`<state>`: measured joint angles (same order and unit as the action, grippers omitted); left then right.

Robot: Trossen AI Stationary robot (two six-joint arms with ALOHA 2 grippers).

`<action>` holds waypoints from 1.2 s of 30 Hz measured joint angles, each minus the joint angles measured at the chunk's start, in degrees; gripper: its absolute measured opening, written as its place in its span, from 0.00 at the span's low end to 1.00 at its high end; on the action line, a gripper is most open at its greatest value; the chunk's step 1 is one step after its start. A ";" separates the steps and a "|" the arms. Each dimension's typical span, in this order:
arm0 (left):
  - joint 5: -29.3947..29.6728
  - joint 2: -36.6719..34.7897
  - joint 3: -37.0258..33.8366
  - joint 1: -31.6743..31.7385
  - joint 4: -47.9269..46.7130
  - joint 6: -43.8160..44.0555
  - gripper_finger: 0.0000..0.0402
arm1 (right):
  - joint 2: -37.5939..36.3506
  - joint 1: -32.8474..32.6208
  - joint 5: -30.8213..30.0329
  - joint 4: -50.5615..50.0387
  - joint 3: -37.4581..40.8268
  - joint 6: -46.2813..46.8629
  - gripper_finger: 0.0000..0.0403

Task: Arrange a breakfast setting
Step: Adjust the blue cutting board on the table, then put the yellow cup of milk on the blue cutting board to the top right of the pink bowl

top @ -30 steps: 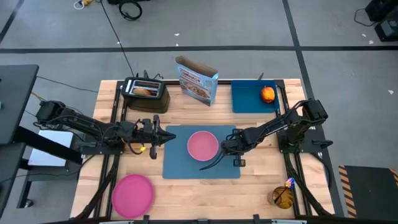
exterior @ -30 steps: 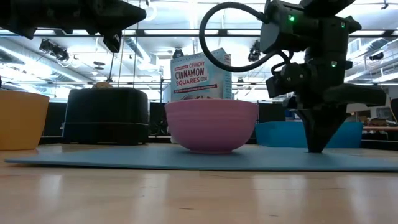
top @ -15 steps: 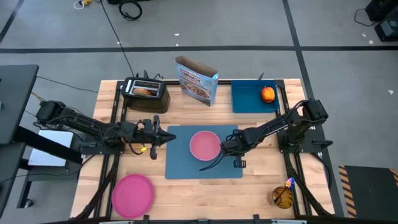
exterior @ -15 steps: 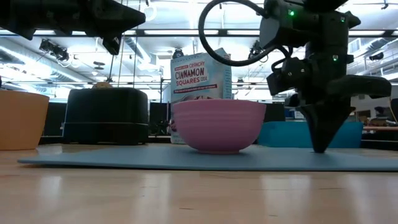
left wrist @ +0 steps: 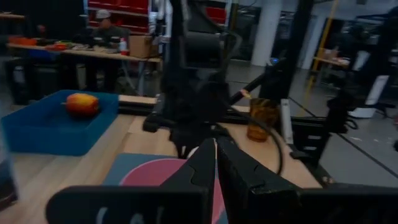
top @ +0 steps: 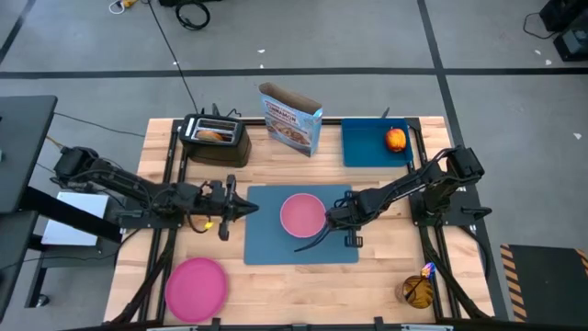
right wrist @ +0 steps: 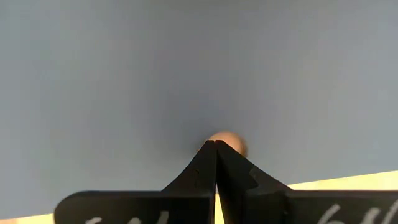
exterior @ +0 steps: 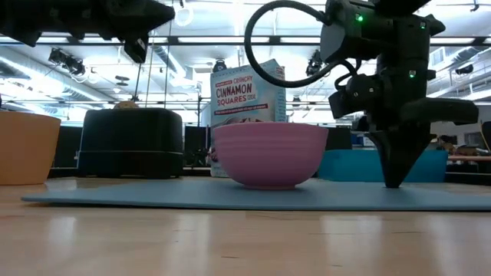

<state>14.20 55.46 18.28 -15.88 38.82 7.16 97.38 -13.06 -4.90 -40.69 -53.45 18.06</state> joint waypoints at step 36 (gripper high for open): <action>5.13 0.76 37.62 -4.61 -112.35 46.21 0.34 | -15.41 -7.71 -21.11 -14.20 -6.39 6.58 0.31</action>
<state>19.33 56.23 55.90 -20.49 -73.53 53.38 81.98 -20.77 -26.01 -54.89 -59.84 24.64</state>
